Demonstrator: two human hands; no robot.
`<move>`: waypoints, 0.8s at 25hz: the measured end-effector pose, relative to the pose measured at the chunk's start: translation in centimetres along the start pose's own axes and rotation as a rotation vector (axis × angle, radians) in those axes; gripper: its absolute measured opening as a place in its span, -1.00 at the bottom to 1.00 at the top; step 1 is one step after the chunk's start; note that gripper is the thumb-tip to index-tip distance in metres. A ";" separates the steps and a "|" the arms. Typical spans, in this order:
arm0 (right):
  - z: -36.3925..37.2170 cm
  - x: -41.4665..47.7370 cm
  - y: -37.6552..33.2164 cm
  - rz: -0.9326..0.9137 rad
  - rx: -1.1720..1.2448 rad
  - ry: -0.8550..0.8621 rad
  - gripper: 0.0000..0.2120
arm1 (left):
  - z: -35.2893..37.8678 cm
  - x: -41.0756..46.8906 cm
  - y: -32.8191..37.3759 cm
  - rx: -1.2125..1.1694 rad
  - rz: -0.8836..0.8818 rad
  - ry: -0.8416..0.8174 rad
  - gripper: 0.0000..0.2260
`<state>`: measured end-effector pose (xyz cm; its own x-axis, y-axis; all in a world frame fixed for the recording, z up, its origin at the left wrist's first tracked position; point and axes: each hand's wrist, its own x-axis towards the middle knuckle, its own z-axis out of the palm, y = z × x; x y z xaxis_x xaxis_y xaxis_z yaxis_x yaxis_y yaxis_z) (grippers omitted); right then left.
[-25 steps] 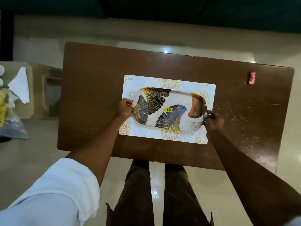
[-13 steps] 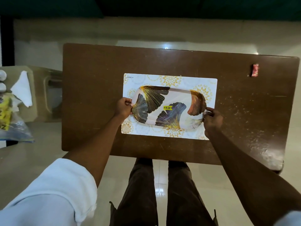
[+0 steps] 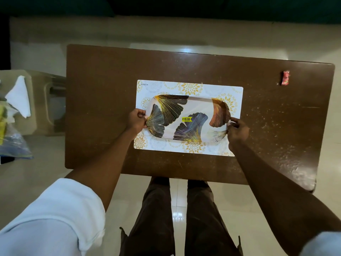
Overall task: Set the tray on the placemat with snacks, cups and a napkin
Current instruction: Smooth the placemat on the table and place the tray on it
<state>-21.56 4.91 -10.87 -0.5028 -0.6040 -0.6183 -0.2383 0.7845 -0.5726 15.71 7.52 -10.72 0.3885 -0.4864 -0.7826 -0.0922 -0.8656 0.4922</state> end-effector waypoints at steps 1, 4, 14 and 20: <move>0.0 0.0 0.0 0.000 0.001 -0.001 -0.73 | 0.0 0.0 0.0 -0.002 -0.004 0.005 -0.76; -0.2 0.1 -0.1 -0.006 0.017 -0.002 -0.74 | 0.2 -0.1 0.0 0.007 -0.006 0.011 -0.76; -0.4 0.3 0.0 -0.012 0.023 -0.015 -0.73 | 0.2 -0.4 0.0 0.014 0.003 0.019 -0.76; -0.6 0.2 0.0 -0.007 0.037 -0.040 -0.73 | 0.2 -0.8 0.3 0.021 -0.013 0.040 -0.76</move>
<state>-22.15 4.86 -10.65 -0.4678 -0.6150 -0.6348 -0.2103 0.7750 -0.5959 15.21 7.63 -10.04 0.4260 -0.4705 -0.7727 -0.1059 -0.8742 0.4739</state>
